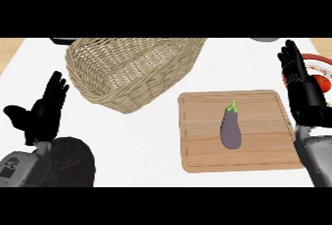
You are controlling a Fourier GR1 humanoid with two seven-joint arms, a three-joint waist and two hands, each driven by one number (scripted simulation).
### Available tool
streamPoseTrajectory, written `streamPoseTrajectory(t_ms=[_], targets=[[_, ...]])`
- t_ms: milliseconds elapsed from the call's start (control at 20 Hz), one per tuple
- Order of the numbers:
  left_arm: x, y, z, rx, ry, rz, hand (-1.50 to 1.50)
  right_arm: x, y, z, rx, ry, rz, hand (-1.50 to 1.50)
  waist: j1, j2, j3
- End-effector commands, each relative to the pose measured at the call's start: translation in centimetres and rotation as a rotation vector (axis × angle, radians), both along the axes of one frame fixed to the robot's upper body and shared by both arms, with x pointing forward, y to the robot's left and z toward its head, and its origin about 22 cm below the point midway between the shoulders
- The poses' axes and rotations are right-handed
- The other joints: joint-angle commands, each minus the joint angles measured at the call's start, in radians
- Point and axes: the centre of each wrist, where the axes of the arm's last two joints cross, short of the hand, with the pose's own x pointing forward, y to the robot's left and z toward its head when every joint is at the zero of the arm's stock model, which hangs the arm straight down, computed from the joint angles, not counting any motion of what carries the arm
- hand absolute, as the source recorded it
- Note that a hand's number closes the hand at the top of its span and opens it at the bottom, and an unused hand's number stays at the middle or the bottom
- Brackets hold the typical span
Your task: Pick the eggplant from the cutting board and place it in the basket
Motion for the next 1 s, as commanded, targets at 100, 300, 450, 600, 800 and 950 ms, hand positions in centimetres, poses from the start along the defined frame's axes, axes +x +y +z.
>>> streamPoseTrajectory(t_ms=[100, 300, 450, 600, 800, 950], targets=[[-1.8, 1.9, -2.0, 0.206, 0.190, 0.021, 0.00, -0.6, 7.9, 1.9, 0.096, -0.045, 0.073, 1.50, -0.001, -0.013, -0.017], [-3.2, 3.4, -4.2, 0.251, 0.324, 0.015, 0.00, 0.1, 9.8, 8.3, 0.500, -0.411, -0.112, 1.50, -0.043, -0.050, 0.028], [-3.0, 3.0, -4.1, 0.353, 0.372, -0.052, 0.00, 0.0, 14.3, 2.3, -0.393, -0.220, 0.166, -1.50, 0.037, -0.014, -0.033], [-4.1, 3.8, -5.1, 0.347, 0.426, -0.013, 0.00, 1.5, 10.1, 2.5, -0.539, -0.321, -0.143, -1.50, -0.033, -0.044, -0.040], [-4.8, 4.7, -5.4, 0.358, 0.454, 0.028, 0.00, 2.4, 6.6, 1.3, -0.729, -0.223, -0.372, -1.50, -0.089, -0.059, -0.046], [-5.5, 5.0, -5.6, 0.362, 0.477, 0.048, 0.00, 2.7, 5.5, 0.9, -0.855, -0.070, -0.467, -1.50, -0.102, -0.066, -0.044]])
